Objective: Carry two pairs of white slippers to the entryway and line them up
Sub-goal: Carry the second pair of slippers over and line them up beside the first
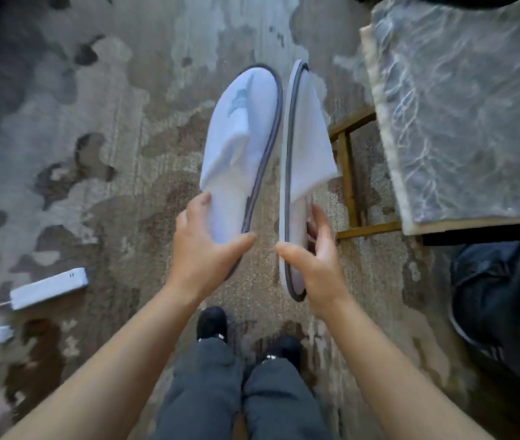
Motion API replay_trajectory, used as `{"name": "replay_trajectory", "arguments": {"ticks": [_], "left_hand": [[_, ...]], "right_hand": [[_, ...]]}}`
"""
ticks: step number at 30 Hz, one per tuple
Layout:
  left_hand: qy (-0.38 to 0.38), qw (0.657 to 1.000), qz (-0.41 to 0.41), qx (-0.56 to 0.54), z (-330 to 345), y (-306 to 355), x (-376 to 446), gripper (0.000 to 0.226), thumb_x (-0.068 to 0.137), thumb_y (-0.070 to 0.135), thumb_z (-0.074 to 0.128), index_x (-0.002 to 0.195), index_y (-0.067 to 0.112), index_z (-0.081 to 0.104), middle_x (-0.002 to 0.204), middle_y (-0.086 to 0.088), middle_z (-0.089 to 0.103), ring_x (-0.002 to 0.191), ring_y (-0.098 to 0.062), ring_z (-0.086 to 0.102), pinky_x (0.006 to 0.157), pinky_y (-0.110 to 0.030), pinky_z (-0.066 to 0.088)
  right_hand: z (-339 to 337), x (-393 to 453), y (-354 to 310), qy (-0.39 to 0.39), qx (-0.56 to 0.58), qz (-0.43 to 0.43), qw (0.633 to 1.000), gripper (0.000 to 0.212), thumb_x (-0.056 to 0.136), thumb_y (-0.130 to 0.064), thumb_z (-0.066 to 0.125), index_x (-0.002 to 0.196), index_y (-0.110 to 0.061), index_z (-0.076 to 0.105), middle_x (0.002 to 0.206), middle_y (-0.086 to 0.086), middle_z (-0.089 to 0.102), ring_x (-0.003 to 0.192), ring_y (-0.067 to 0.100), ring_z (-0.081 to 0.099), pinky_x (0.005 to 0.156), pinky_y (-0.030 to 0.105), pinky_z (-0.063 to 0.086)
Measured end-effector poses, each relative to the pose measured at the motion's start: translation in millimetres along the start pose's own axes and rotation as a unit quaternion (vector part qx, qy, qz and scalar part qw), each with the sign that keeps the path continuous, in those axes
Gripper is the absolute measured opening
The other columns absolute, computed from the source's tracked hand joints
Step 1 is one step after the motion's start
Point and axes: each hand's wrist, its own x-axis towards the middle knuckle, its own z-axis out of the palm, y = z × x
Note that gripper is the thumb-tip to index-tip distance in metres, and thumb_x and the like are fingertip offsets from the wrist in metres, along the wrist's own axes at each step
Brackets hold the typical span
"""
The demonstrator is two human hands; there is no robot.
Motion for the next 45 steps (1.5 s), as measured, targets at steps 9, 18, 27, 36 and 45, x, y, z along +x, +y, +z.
{"name": "replay_trajectory", "arguments": {"ticks": [9, 18, 27, 36, 45], "left_hand": [[-0.108, 0.988, 0.098, -0.048, -32.1, 132.1, -50.7, 0.088, 0.054, 0.043, 0.062, 0.133, 0.025, 0.029, 0.142, -0.001, 0.032, 0.112, -0.004, 0.027, 0.089, -0.029, 0.027], [-0.382, 0.882, 0.276, 0.016, -4.6, 198.0, -92.5, 0.084, 0.061, 0.042, 0.065, 0.134, 0.024, 0.028, 0.144, -0.001, 0.03, 0.114, -0.003, 0.026, 0.09, -0.027, 0.027], [-0.633, 0.643, 0.417, 0.113, 12.2, 187.0, -271.5, 0.086, 0.055, 0.046, 0.055, 0.133, 0.025, 0.025, 0.142, -0.005, 0.032, 0.112, -0.009, 0.03, 0.087, -0.028, 0.026], [-0.78, 0.389, 0.465, 0.153, -35.3, 67.3, -520.1, 0.076, 0.068, 0.032, 0.07, 0.132, 0.024, 0.029, 0.14, -0.004, 0.036, 0.117, -0.017, 0.037, 0.089, -0.029, 0.03], [-0.853, 0.176, 0.442, 0.214, -105.1, -57.6, -707.9, 0.074, 0.071, 0.025, 0.068, 0.133, 0.023, 0.027, 0.142, -0.005, 0.034, 0.123, -0.023, 0.037, 0.098, -0.039, 0.036]], "right_hand": [[-56.7, -101.4, -98.1, 0.077, 0.025, -0.098, 0.992, 0.075, 0.058, -0.03, 0.063, 0.128, -0.037, 0.037, 0.13, -0.006, 0.049, 0.11, -0.002, 0.054, 0.086, 0.018, 0.052], [-63.0, -212.6, -96.3, 0.383, 0.145, -0.16, 0.898, 0.059, 0.062, -0.02, 0.06, 0.116, -0.033, 0.04, 0.106, -0.014, 0.053, 0.08, -0.015, 0.058, 0.063, 0.005, 0.046], [4.2, -394.0, -12.9, 0.702, 0.256, -0.126, 0.653, 0.072, 0.057, -0.022, 0.061, 0.124, -0.022, 0.037, 0.106, -0.007, 0.053, 0.08, -0.01, 0.059, 0.06, 0.005, 0.047], [146.4, -585.8, 105.7, 0.887, 0.319, -0.025, 0.333, 0.068, 0.073, -0.011, 0.066, 0.132, -0.024, 0.034, 0.134, 0.004, 0.045, 0.112, 0.02, 0.048, 0.073, 0.022, 0.046], [256.7, -722.7, 196.4, 0.925, 0.364, -0.005, 0.105, 0.07, 0.073, -0.01, 0.067, 0.132, -0.026, 0.033, 0.135, 0.003, 0.044, 0.115, 0.02, 0.047, 0.082, 0.029, 0.048]]}}
